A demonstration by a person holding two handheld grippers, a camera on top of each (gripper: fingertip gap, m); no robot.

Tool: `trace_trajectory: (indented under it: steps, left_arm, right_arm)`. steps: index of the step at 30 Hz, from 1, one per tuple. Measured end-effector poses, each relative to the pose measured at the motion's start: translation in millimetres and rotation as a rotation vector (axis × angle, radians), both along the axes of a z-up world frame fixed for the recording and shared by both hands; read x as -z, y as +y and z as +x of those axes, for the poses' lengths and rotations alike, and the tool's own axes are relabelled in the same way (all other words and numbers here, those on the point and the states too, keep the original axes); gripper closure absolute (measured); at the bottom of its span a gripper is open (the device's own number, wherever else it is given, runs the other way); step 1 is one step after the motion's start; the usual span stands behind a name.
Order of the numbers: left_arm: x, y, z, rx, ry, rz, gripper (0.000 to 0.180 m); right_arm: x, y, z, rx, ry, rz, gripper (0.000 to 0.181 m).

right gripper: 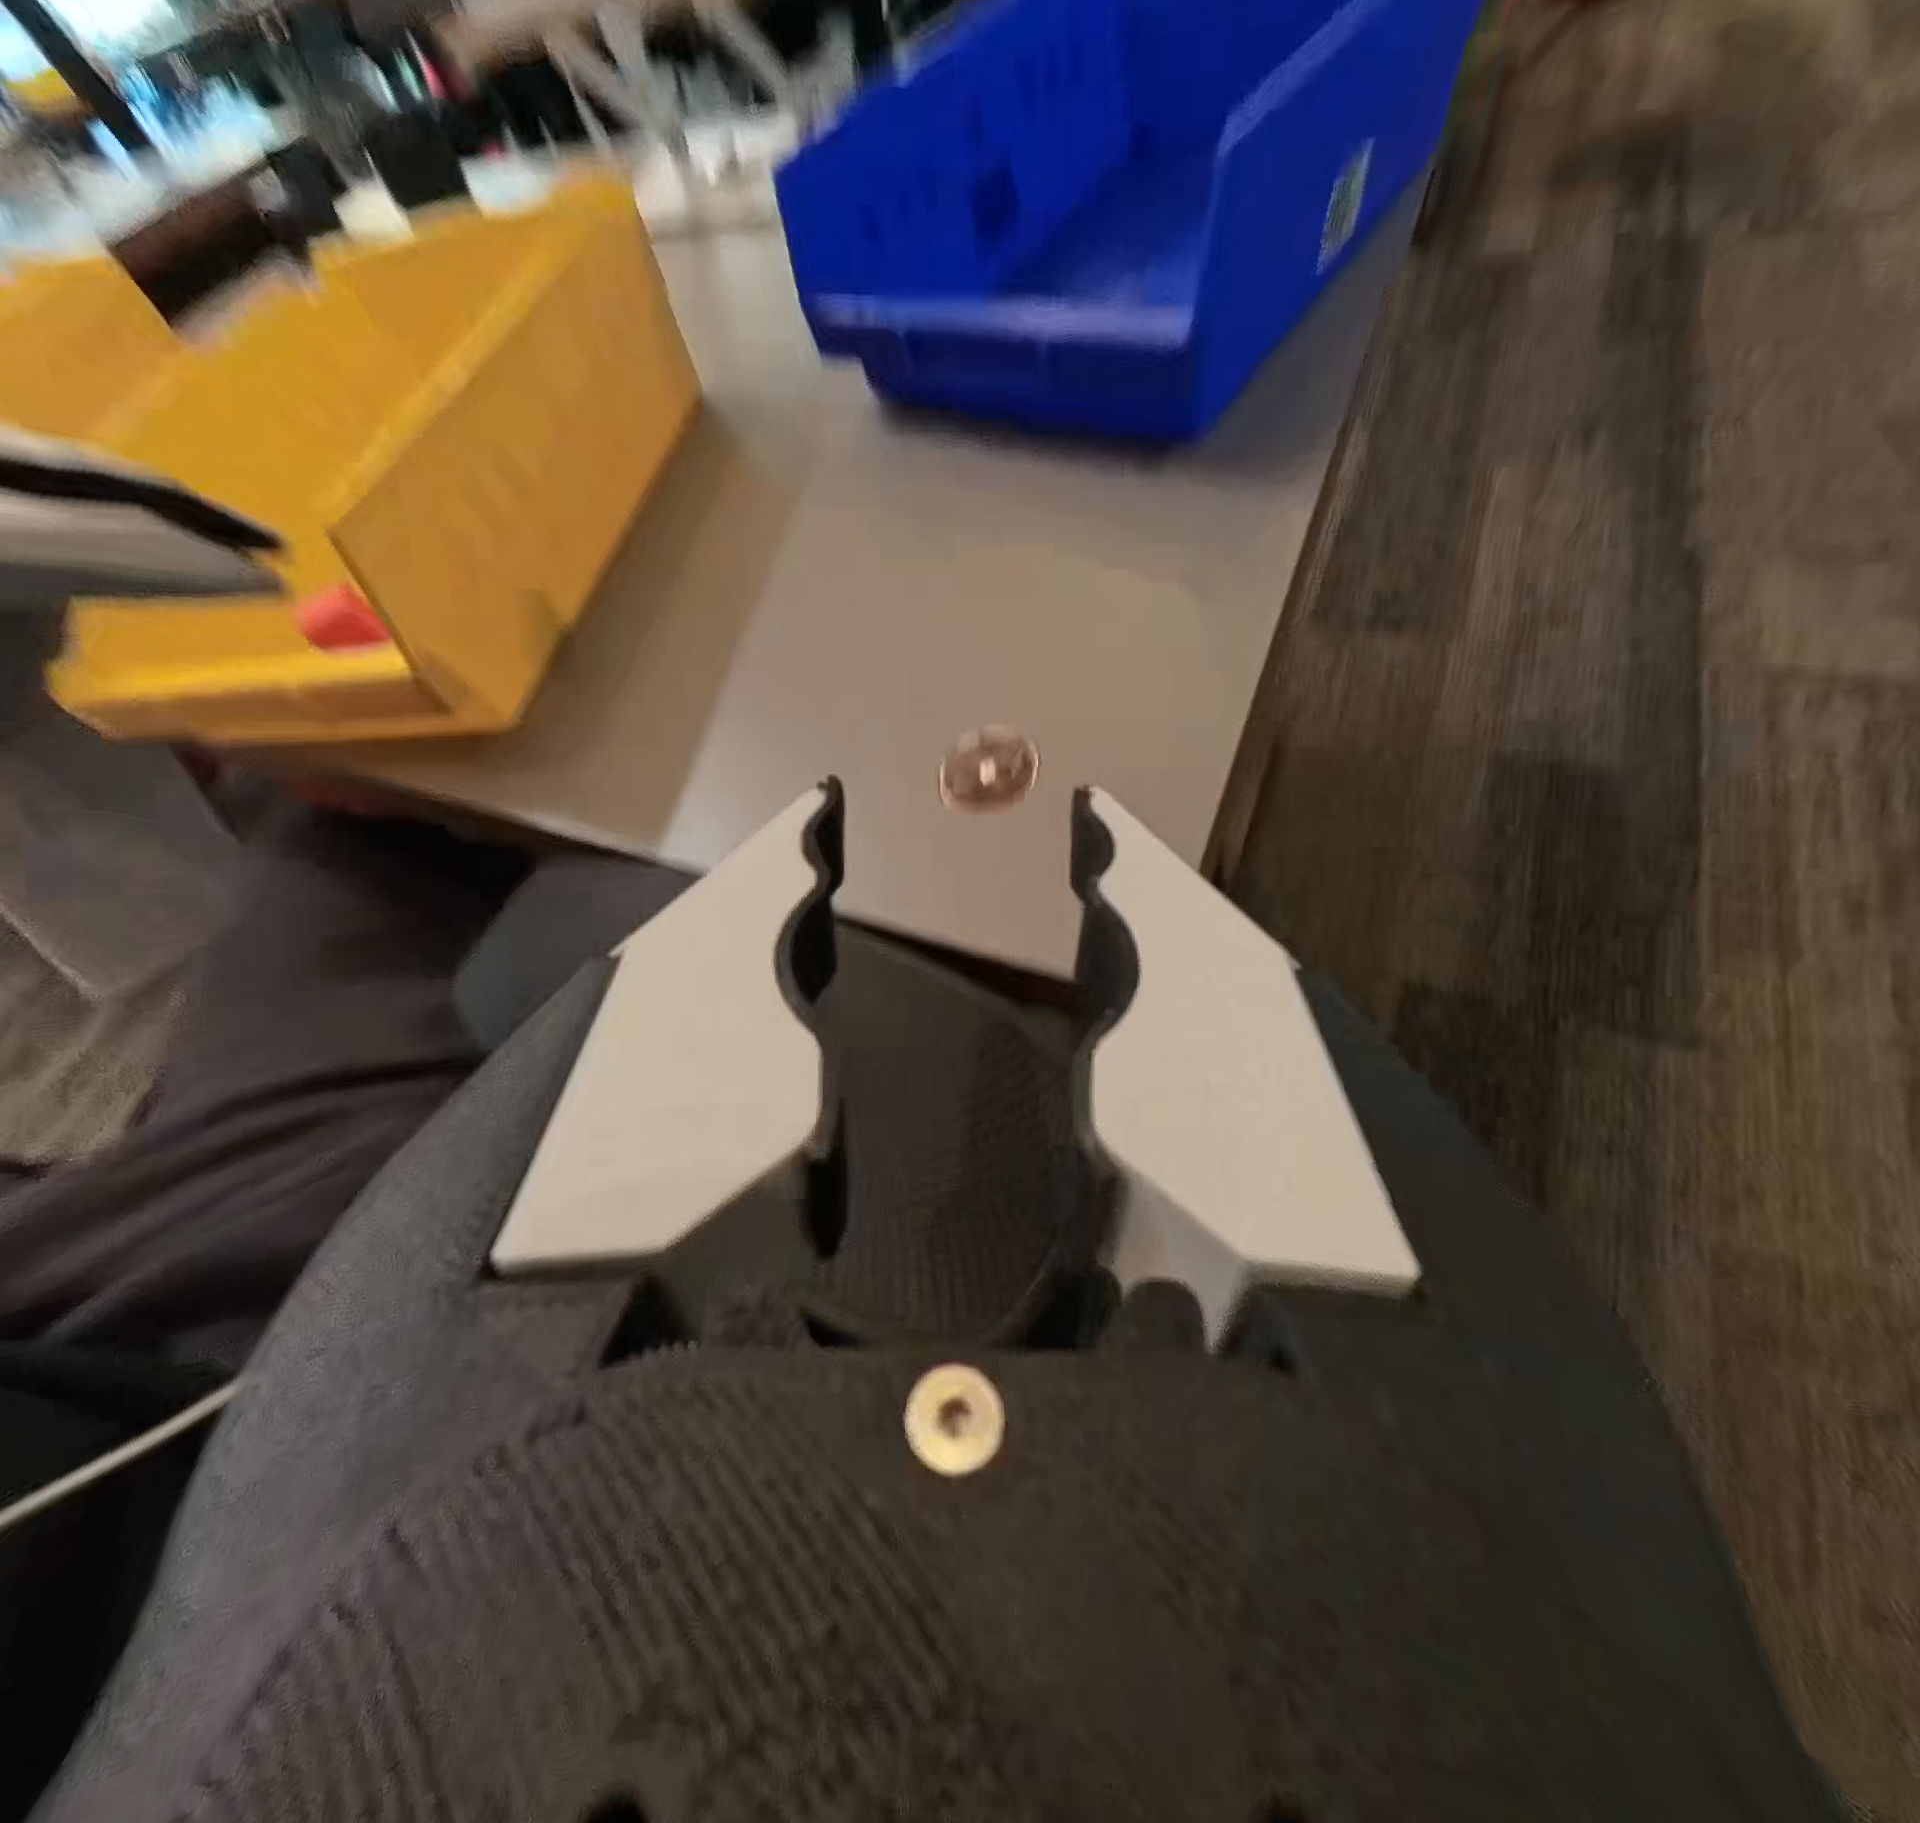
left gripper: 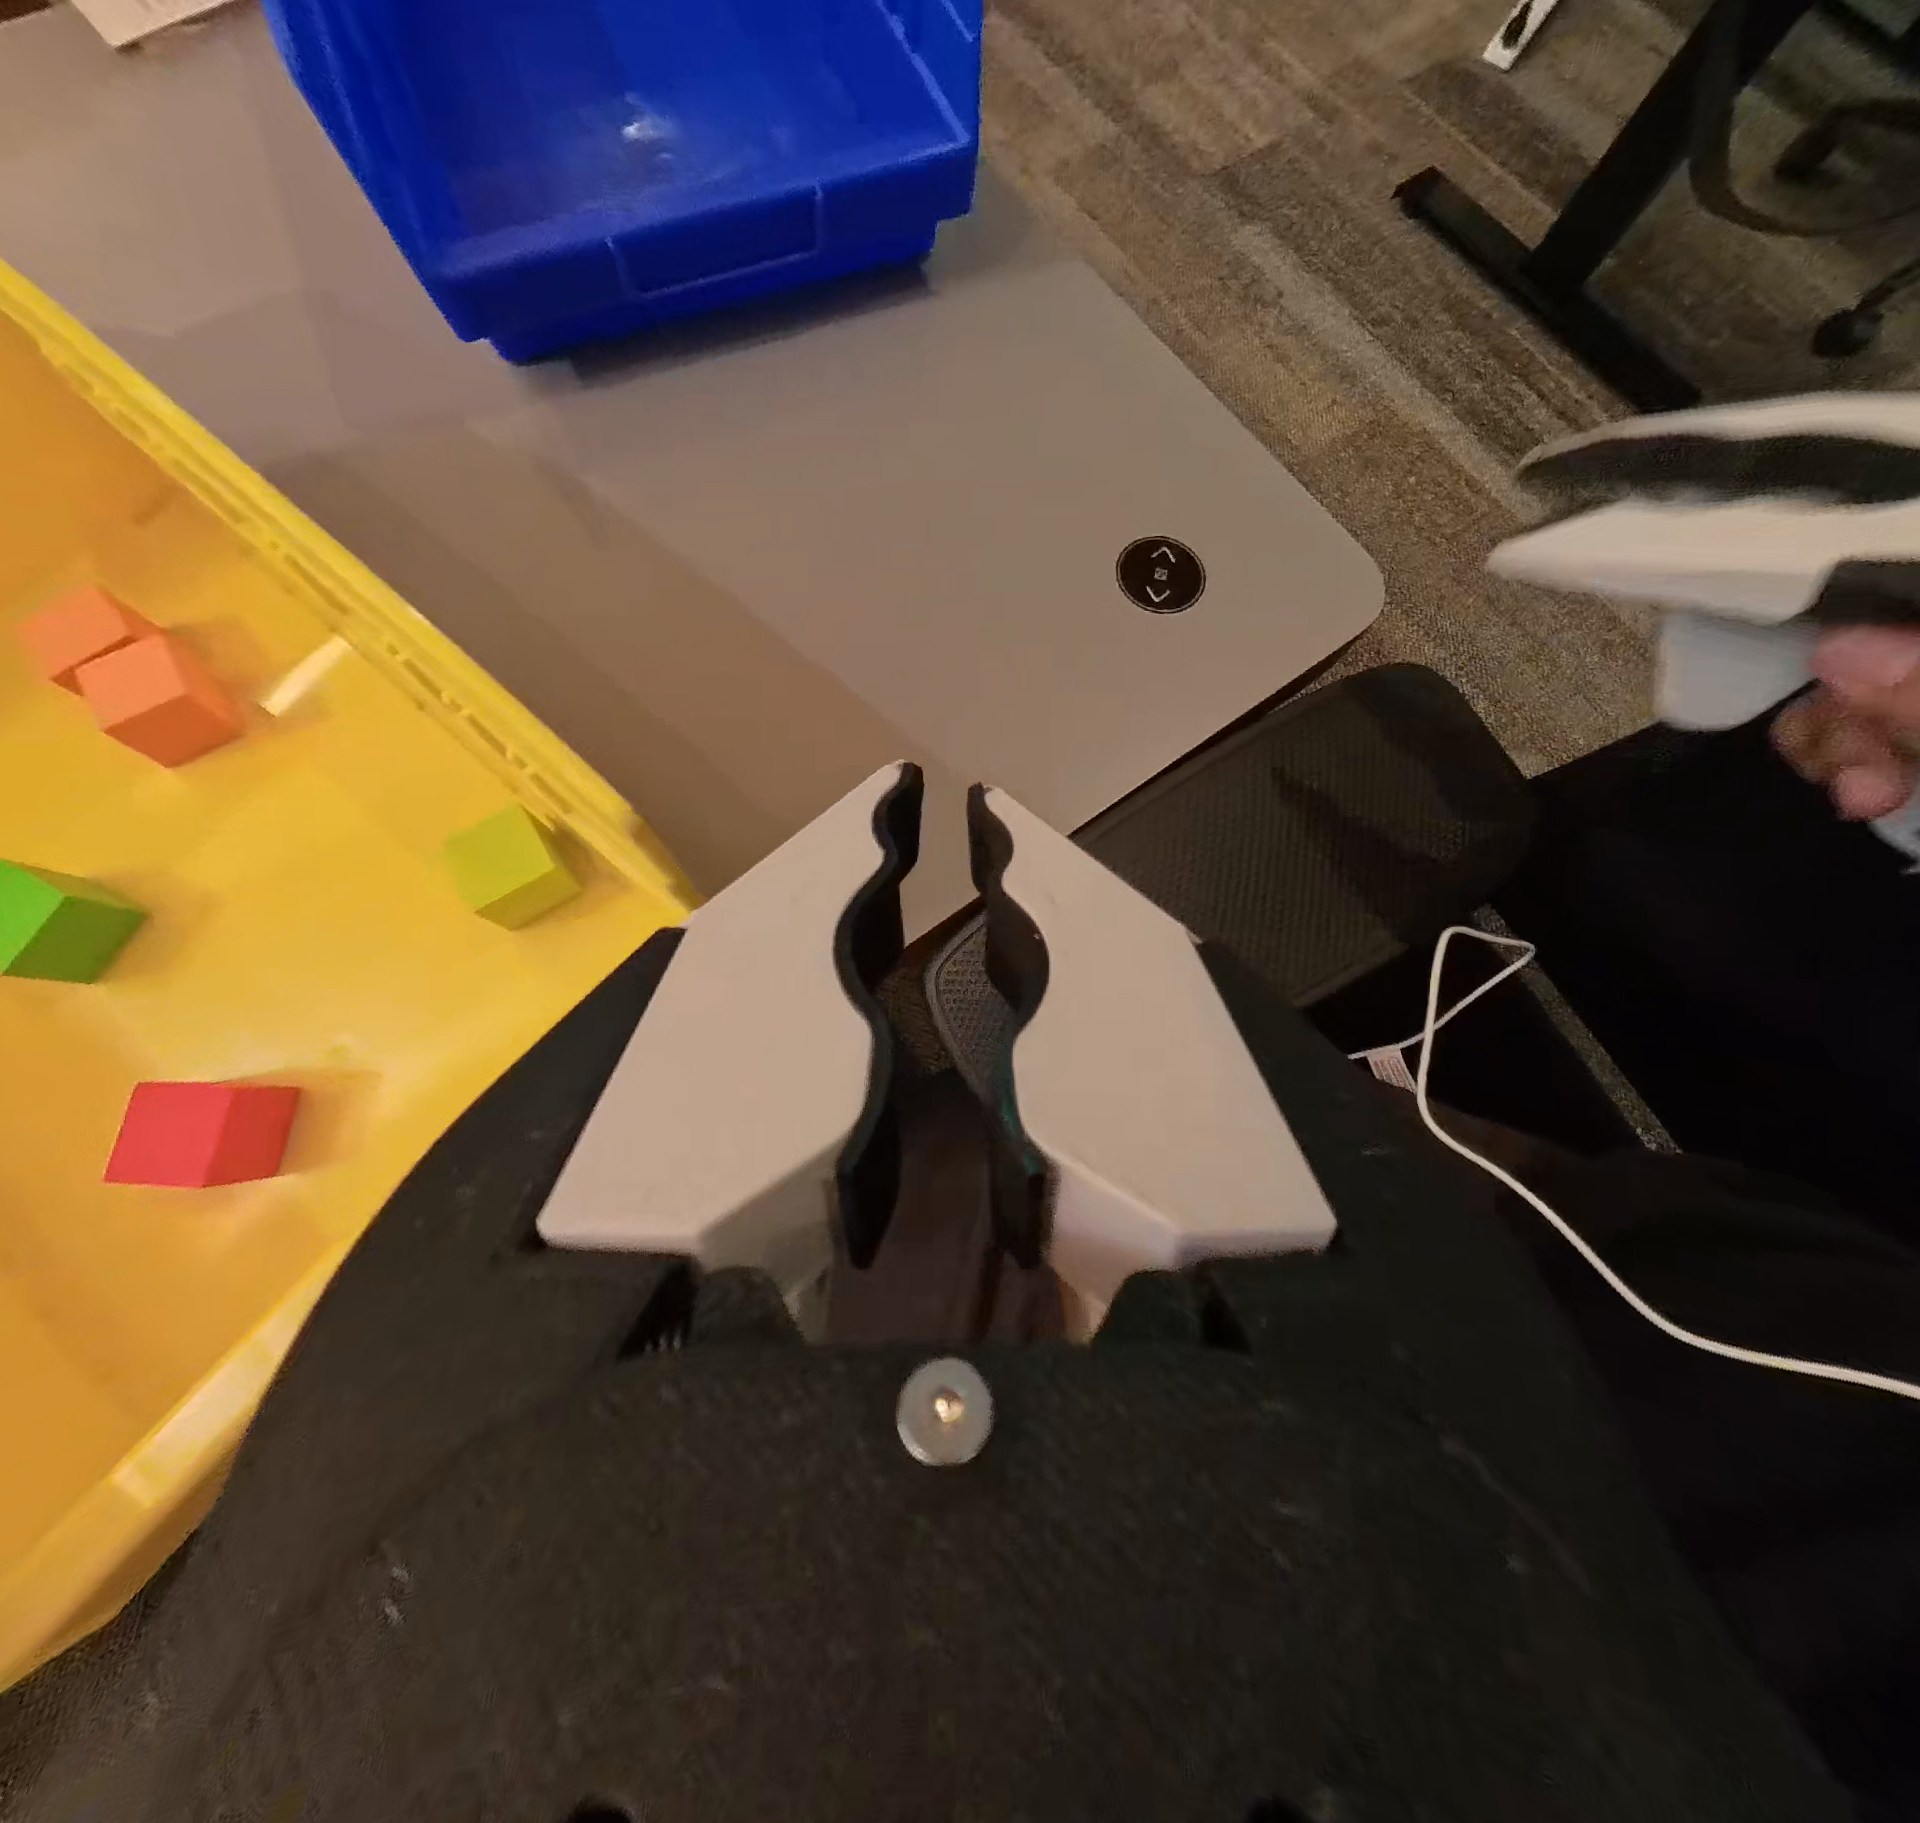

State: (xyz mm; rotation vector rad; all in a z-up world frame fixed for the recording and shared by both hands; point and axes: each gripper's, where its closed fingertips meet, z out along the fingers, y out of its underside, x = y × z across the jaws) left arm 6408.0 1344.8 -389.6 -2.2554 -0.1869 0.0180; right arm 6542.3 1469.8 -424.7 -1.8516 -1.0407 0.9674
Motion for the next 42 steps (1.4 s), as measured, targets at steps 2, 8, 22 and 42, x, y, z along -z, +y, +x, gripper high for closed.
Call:
trace_trajectory:
  steps: [2, 8, 22, 42]
  left_arm:
    - [2.4, 2.7, 4.0, 0.021, -0.011, 0.007, 0.172]
    - [5.2, 9.6, 22.6, 0.090, -0.067, 0.046, 0.167]
    - [-5.7, -91.8, -131.2, -0.379, 0.000, 0.044, 0.124]
    - [95.1, -88.2, -196.5, -0.376, -0.015, -0.437, 0.150]
  right_arm:
    - [-40.4, 10.6, 9.2, 0.047, 0.115, 0.074, 0.137]
    - [-93.4, 26.0, 27.0, 0.140, 0.150, 0.226, 0.139]
    - [-62.8, 4.0, -8.1, 0.012, 0.157, 0.150, 0.138]
    - [-84.9, -65.6, -147.3, -0.383, 0.143, 0.230, 0.141]
